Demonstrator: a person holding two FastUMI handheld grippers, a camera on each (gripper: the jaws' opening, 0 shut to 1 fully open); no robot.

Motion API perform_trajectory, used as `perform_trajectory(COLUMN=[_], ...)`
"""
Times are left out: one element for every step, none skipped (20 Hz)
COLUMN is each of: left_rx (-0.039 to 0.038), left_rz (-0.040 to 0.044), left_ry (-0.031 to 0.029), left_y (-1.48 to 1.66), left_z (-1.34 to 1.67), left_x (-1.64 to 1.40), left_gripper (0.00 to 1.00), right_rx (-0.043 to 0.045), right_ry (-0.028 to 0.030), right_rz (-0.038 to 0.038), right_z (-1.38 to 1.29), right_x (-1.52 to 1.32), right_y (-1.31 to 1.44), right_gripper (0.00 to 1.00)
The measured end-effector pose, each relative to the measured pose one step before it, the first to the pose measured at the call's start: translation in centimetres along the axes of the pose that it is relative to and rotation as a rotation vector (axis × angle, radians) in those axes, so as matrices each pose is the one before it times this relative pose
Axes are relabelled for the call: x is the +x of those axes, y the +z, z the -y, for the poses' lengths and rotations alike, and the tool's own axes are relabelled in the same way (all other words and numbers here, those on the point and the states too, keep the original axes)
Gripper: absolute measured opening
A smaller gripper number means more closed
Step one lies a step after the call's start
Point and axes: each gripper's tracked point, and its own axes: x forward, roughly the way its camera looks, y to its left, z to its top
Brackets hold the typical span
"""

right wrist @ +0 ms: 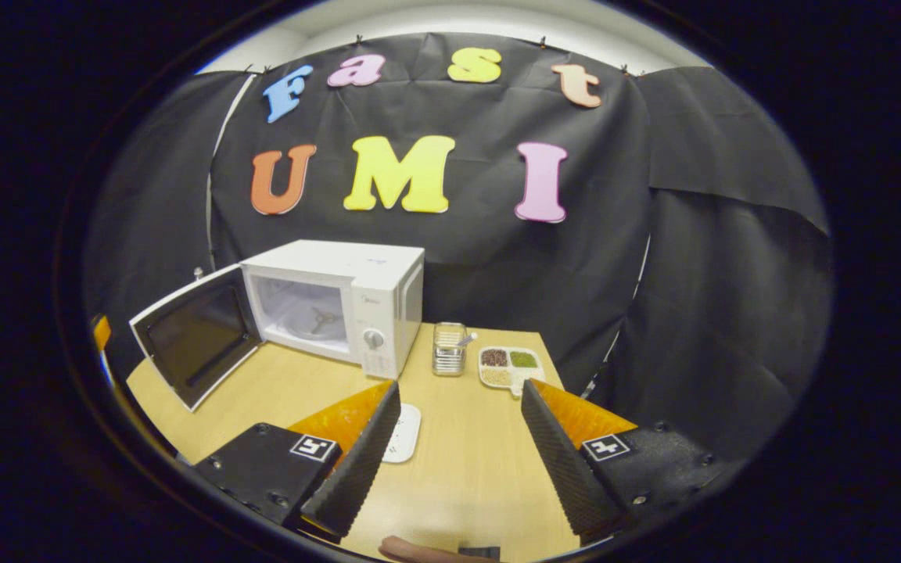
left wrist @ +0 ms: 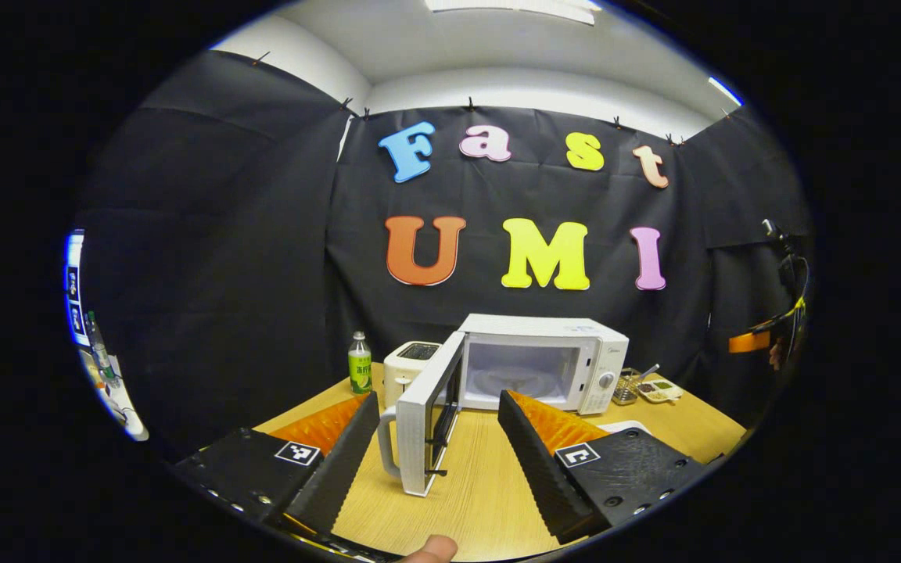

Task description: Open the microwave oven with the left hand, put the food in, and close the microwave oven.

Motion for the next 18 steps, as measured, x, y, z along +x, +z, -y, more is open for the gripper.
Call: perform_trajectory(left_rx=[0.01222, 0.00963, 0.00807, 0.00382, -0.00389, -0.00641, -0.01395, -0.01824, -0.02031, -0.01298, -0.00827, -0.00285, 0.00487, 0.01068, 0.01764, 0.01527, 0.00859, 0.00466], left_rz=[0.00916, 0.02222, 0.02794, 0.02096, 0.01446, 0.00753, 0.00781, 0.00041, 0.0018, 0.00112, -0.00222, 0.00025, 0.00763, 0.00801, 0.00495, -0.00542, -0.0089, -0.01066], left_ry=[-0.01267, -0.00485, -0.00368, -0.00644, -0.00469, -0.0069, 0.00244, 0.00235, -0.00671, -0.01052, -0.00434, 0.00648, 0.00976, 0.00825, 0.00655, 0.00936, 0.01076, 0.00348], left_y=[0.927, 1.064, 1.22, 0.913, 0.836, 0.709, 0.469, 0.382, 0.265, 0.18, 0.042, 0.059, 0.232, -0.01, -0.16, -0.306, -0.217, -0.368], left_z=[0.543, 0.475, 0.291, 0.427, 0.388, 0.52, 0.337, 0.288, 0.526, 0.568, 0.079, -0.082, -0.249, -0.066, -0.065, -0.095, -0.19, -0.009], left_x=[-0.153, -0.155, 0.196, -0.013, -0.067, -0.017, 0.181, 0.077, 0.165, 0.189, 0.223, 0.167, 0.184, 0.275, 0.38, 0.294, 0.19, 0.283], left_gripper=[0.93, 0.93, 0.93, 0.93, 0.93, 0.93, 0.93, 0.93, 0.93, 0.93, 0.93, 0.93, 0.93, 0.93, 0.93, 0.93, 0.93, 0.93], right_rx=[-0.01595, -0.01703, -0.00725, 0.00481, 0.01069, 0.01117, 0.01289, 0.01087, 0.01516, 0.01636, 0.01417, 0.01447, 0.01967, 0.02487, 0.02229, 0.01885, 0.01319, 0.01402], right_ry=[0.01569, 0.01733, 0.0111, 0.02152, 0.03381, 0.03494, 0.03442, 0.03202, 0.02628, 0.02896, 0.02874, 0.0285, 0.02345, 0.01457, 0.01424, 0.01502, 0.01811, 0.01016], right_rz=[-0.02903, -0.02533, -0.03274, -0.04486, -0.05277, -0.05741, -0.05257, -0.04791, -0.04403, -0.04116, -0.04472, -0.05004, -0.04596, -0.04339, -0.04088, -0.03181, -0.02652, -0.01823], right_z=[-0.097, -0.133, 0.098, -0.137, -0.539, -0.605, -0.365, -0.391, -0.293, -0.367, -0.363, -0.173, -0.083, 0.113, 0.091, -0.019, 0.069, 0.009], right_x=[1.037, 1.12, 1.223, 1.258, 1.446, 1.431, 1.259, 1.266, 1.151, 1.333, 1.464, 1.344, 1.449, 1.294, 1.216, 1.156, 0.962, 0.895], right_y=[-0.333, -0.217, -0.52, -0.69, -0.903, -0.806, -0.848, -0.582, -0.539, -0.195, -0.43, -0.489, -0.421, -0.256, -0.411, -0.078, 0.033, 0.128], right_gripper=[0.99, 0.99, 0.99, 1.0, 1.0, 1.0, 1.0, 0.99, 0.99, 0.98, 0.96, 1.0, 0.99, 0.75, 0.84, 0.81, 0.8, 0.76])
